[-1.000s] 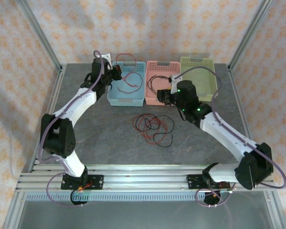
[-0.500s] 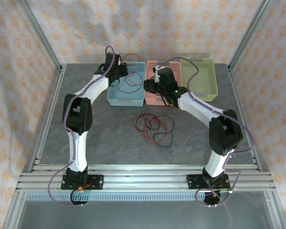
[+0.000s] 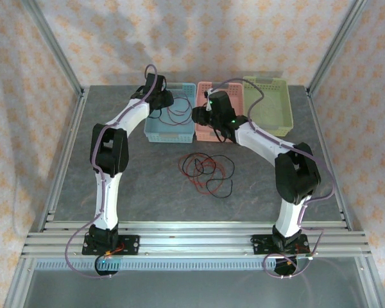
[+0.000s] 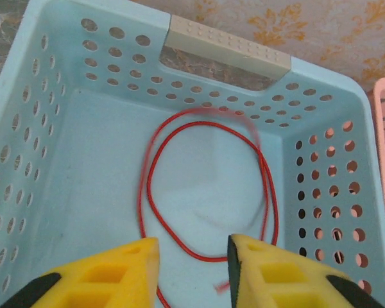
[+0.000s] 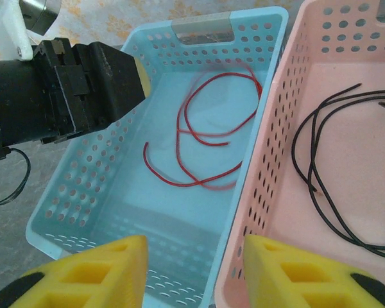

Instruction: Untangle the cables

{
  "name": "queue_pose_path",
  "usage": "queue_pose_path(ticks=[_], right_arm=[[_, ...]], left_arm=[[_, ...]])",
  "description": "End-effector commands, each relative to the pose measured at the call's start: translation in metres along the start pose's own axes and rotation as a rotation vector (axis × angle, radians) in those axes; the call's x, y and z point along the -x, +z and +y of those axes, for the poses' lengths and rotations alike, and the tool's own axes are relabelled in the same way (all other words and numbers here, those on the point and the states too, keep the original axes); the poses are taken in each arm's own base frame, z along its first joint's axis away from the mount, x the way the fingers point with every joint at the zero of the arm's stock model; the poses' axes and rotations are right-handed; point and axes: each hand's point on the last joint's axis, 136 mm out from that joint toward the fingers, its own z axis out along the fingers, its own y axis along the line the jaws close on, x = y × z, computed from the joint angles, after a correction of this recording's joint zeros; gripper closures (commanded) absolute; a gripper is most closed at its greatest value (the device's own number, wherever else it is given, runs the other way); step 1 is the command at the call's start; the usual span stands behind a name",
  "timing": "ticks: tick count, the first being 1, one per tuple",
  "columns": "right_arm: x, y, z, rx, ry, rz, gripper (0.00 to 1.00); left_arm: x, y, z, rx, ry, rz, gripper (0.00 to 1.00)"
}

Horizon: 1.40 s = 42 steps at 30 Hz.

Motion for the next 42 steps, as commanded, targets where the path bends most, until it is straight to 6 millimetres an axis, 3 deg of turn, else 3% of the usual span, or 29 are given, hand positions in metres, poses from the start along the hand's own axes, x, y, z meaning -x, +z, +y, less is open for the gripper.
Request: queue_pose_path(ticks=[1, 7, 10, 14, 18, 24, 34, 42], right_arm=[[0.013, -0.017, 0.001, -0.007, -0.002, -0.055, 0.57], [0.008, -0.037, 0.006, -0.012, -0.033, -0.064, 0.57], [-0.002, -0.05, 0.007, -0.019, -0.051, -0.065, 0.57], [-0.022, -0.071, 0.005, -0.037, -0.059, -0.065, 0.57], [-0.051, -0.089, -0.005, -0.086, -0.057, -0.04, 0.56], [-0.098, -0.103, -0.022, -0.136, -0.019, 0.017, 0.57], [-0.164, -0.105, -0.045, -0.191, 0.075, 0.195, 0.62], [-0.185, -0.098, -0.077, -0.366, -0.107, 0.342, 0.63]], left_arm=[[0.012, -0.025, -0.001, -0.009, -0.008, -0.036, 0.63], [0.02, -0.076, -0.028, -0.099, 0.024, -0.127, 0.62], [0.011, -0.108, -0.053, -0.201, 0.06, -0.16, 0.61], [-0.019, -0.142, -0.072, -0.279, 0.107, -0.186, 0.6], [-0.063, -0.162, -0.081, -0.3, 0.171, -0.17, 0.61], [-0.128, -0.177, -0.086, -0.329, 0.269, -0.113, 0.61], [-0.218, -0.173, -0.07, -0.3, 0.344, 0.04, 0.62], [-0.267, -0.178, -0.076, -0.391, 0.296, 0.087, 0.63]])
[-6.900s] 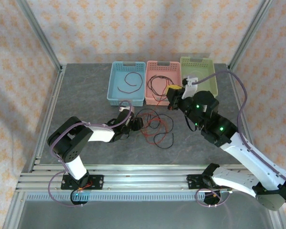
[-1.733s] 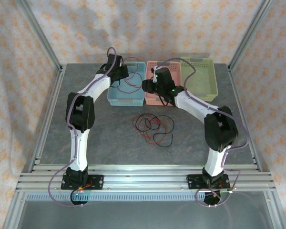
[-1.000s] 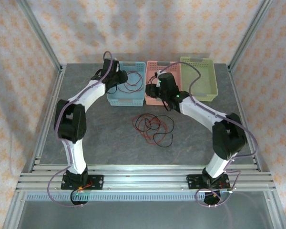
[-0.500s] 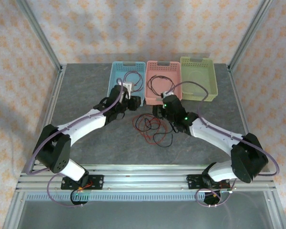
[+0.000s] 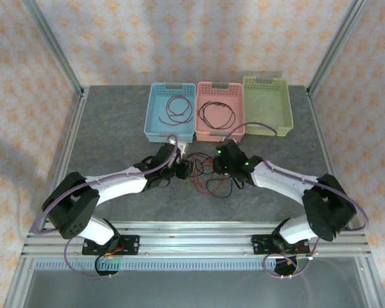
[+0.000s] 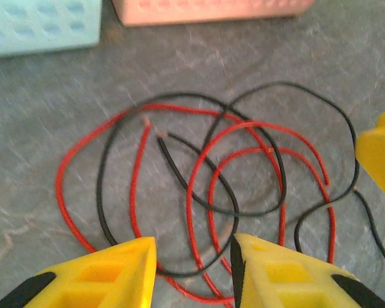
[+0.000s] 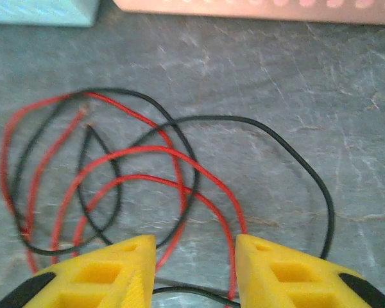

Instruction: Untangle the cables

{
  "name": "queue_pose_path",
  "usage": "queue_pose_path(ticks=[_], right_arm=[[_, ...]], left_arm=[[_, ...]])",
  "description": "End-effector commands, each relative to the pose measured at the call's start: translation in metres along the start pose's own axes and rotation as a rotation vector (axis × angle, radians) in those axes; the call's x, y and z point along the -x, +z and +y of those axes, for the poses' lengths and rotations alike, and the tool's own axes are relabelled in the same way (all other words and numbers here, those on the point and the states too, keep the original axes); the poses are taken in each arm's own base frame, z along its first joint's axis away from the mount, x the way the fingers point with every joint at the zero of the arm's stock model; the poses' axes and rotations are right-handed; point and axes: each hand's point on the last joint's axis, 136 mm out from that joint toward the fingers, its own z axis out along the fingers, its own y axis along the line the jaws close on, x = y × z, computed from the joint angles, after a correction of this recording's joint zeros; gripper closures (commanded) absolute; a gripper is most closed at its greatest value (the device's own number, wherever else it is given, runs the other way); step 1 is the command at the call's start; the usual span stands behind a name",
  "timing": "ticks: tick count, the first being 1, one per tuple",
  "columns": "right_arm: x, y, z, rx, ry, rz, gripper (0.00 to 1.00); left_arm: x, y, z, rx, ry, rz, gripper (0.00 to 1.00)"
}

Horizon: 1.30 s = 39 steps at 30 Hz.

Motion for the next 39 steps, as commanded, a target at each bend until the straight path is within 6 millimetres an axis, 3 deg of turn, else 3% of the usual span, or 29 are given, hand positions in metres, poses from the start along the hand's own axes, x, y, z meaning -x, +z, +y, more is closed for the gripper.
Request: queue_pose_path(ticks=[1, 11, 29, 39], right_arm=[[-0.001, 0.004, -0.015, -0.102, -0.086, 0.042, 0.62], [0.005, 0.032, -0.018, -0.096, -0.089, 0.082, 0.64], [-0.001, 0.054, -0.024, -0.11, -0.088, 0.112, 0.68], [-0.008, 0.063, -0.026, -0.111, -0.083, 0.129, 0.77]], left_arm=[[0.007, -0.007, -0.015, -0.074, -0.045, -0.077, 0.63], [0.001, -0.005, -0.019, -0.099, -0.052, -0.074, 0.63], [0.003, 0.001, -0.023, -0.108, -0.031, -0.06, 0.65], [0.006, 0.001, -0.025, -0.113, -0.031, -0.066, 0.67]])
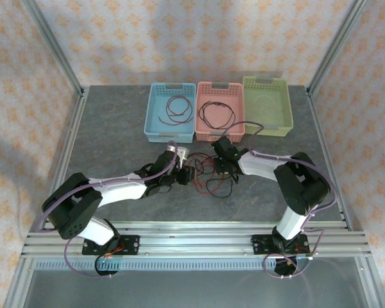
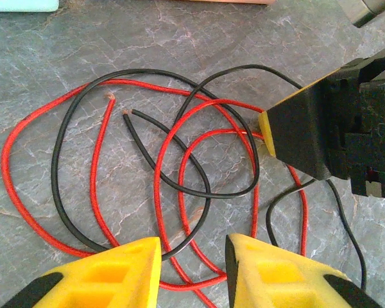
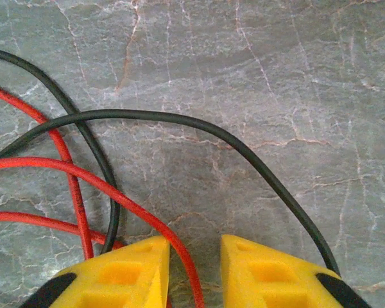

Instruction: Untangle the cables

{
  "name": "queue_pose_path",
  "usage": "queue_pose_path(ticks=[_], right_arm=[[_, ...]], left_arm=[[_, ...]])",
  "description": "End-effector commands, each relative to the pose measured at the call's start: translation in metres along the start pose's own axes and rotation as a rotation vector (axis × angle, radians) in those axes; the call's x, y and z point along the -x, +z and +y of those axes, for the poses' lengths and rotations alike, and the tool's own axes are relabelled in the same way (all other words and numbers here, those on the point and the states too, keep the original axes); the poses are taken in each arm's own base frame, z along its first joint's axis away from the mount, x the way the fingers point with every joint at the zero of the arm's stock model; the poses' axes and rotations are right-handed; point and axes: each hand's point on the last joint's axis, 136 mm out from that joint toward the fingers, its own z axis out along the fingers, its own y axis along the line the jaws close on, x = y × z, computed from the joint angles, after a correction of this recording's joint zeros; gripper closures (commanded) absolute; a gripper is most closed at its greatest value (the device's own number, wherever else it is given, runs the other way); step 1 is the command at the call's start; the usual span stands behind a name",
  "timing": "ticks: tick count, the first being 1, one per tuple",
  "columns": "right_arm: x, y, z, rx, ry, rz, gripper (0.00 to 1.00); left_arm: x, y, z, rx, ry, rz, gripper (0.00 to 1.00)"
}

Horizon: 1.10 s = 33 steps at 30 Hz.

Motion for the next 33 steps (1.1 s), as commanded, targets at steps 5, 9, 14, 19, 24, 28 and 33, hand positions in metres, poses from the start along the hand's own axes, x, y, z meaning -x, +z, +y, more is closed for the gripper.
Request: queue_pose_path(ticks=[5, 9, 14, 19, 24, 28, 33], right_arm=[[0.013, -0.005, 0.0, 0.004, 0.002, -0.046, 0.84], [0.025, -0.025, 0.004, 0.05, -0.002, -0.117, 0.91], [0.042, -0.054, 0.0, 0.058, -0.017, -0.235, 1.0], [0.058, -0.089, -0.005, 0.068, -0.039, -0.366, 1.0], [0.072, -0.124, -0.003, 0.119, -0.037, -0.481, 1.0], [0.085, -0.161, 0.002, 0.188, -0.019, -0.575, 1.0], [0.095, -0.201, 0.002, 0.239, -0.006, -0.674, 1.0]], left_arm=[[0.023, -0.003, -0.015, -0.037, -0.005, -0.067, 0.68], [0.033, -0.007, -0.02, -0.05, 0.003, -0.084, 0.69], [0.061, -0.02, -0.016, -0.027, 0.027, -0.131, 0.69], [0.089, -0.035, -0.01, -0.022, 0.037, -0.184, 0.68], [0.104, -0.041, -0.016, -0.089, 0.076, -0.19, 0.66], [0.108, -0.044, -0.034, -0.157, 0.177, -0.164, 0.65], [0.113, -0.042, -0.039, -0.181, 0.211, -0.185, 0.6]])
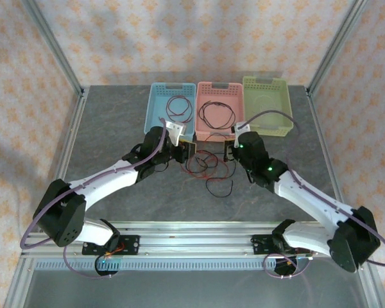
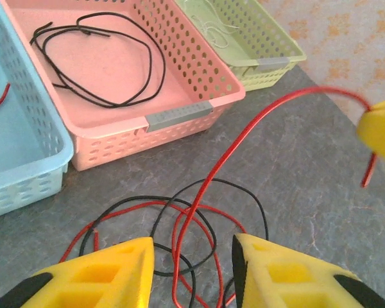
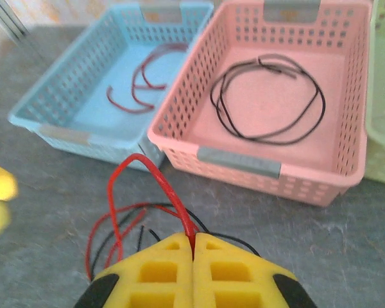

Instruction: Untangle the cables

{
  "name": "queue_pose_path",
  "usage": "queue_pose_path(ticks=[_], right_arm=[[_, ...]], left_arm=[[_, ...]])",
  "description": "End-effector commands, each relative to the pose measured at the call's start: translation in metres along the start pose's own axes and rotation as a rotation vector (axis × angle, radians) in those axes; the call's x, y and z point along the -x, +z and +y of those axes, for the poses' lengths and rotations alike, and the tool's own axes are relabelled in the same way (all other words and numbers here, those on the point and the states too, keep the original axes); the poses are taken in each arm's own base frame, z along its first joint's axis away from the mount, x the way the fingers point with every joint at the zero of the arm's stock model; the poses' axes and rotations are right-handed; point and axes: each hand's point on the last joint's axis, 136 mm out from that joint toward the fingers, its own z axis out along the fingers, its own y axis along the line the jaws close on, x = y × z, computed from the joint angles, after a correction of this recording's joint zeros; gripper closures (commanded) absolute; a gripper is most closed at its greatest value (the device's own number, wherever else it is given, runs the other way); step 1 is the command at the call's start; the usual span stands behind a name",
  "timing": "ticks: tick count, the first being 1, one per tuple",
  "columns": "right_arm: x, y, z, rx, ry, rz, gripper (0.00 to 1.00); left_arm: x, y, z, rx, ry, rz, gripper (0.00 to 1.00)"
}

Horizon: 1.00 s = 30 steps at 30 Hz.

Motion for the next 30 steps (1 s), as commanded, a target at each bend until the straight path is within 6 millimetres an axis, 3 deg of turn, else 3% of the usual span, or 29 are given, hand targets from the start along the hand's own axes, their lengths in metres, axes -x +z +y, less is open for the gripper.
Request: queue_pose_path(ticks=[1, 10, 14, 26, 30], right_arm=[[0.029, -0.018, 0.004, 0.029, 0.006, -0.095, 1.0], [0.058, -0.04, 0.014, 0.085, 0.035, -0.159, 1.0], [0.064, -0.045, 0.015, 0.089, 0.045, -0.171, 1.0], [0.065, -0.049, 0.013, 0.081, 0.068, -0.17, 1.0], [0.063, -0.048, 0.007, 0.052, 0.073, -0.168, 1.0]], left_arm=[[0.008, 0.003, -0.013, -0.066, 0.057, -0.01, 0.59], [0.01, 0.025, -0.036, -0.167, 0.064, -0.036, 0.59], [0.005, 0.037, -0.036, -0.163, 0.062, -0.047, 0.63], [-0.01, 0.072, -0.042, -0.234, 0.031, -0.031, 0.72], [-0.011, 0.074, -0.044, -0.25, 0.026, -0.038, 0.77]])
